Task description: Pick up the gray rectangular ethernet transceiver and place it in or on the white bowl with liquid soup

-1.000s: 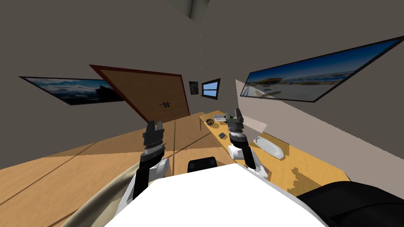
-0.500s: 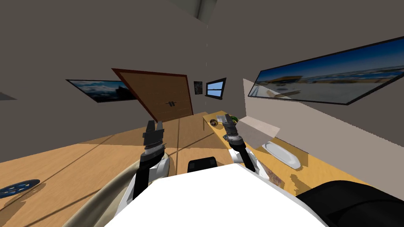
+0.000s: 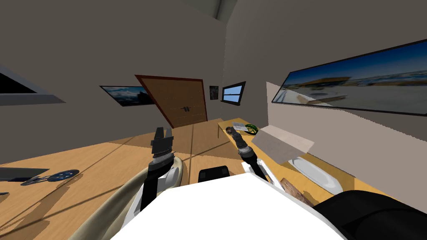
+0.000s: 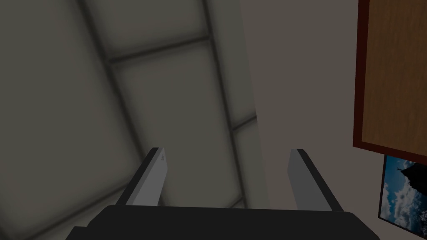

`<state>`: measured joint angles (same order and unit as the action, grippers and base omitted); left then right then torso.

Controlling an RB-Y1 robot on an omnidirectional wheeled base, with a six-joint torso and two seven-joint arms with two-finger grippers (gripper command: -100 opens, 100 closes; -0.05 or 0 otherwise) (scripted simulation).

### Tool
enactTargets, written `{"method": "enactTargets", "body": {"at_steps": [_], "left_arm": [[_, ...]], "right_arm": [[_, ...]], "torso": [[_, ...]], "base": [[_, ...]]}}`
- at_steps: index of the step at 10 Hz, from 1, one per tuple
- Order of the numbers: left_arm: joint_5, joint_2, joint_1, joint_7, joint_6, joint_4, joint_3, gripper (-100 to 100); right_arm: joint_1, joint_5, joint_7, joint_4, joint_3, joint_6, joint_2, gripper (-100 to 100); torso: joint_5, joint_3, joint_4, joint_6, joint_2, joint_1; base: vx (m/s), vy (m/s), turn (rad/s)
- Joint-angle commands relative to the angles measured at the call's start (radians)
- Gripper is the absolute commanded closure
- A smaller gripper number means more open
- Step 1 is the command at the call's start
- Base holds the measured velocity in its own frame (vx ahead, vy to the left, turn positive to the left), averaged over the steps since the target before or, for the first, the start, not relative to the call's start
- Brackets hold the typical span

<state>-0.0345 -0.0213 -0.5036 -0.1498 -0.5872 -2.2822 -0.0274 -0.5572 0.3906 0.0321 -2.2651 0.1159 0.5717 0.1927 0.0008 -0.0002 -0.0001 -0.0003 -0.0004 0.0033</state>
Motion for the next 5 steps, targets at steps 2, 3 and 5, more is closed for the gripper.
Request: {"method": "enactTargets", "body": {"at_steps": [2, 3, 5], "left_arm": [[0.000, 0.000, 0.000, 0.000, 0.000, 0.000, 0.000, 0], [0.000, 0.000, 0.000, 0.000, 0.000, 0.000, 0.000, 0], [0.000, 0.000, 0.000, 0.000, 0.000, 0.000, 0.000, 0]], "right_arm": [[-0.023, 0.071, 0.041, 0.033, 0.017, 0.022, 0.037, -100], [-0.038, 0.109, 0.069, 0.054, 0.032, 0.031, 0.061, -100], [-0.052, 0.158, 0.097, 0.076, 0.046, 0.039, 0.085, -100]], "torso": [[0.000, -0.001, 0.000, 0.000, -0.001, 0.000], [0.000, -0.001, 0.000, 0.001, -0.001, 0.000], [0.000, 0.000, 0.000, 0.001, 0.000, -0.001]], "base": [[0.034, 0.050, 0.170], [0.025, 0.051, 0.147], [0.024, 0.032, 0.133]]}}
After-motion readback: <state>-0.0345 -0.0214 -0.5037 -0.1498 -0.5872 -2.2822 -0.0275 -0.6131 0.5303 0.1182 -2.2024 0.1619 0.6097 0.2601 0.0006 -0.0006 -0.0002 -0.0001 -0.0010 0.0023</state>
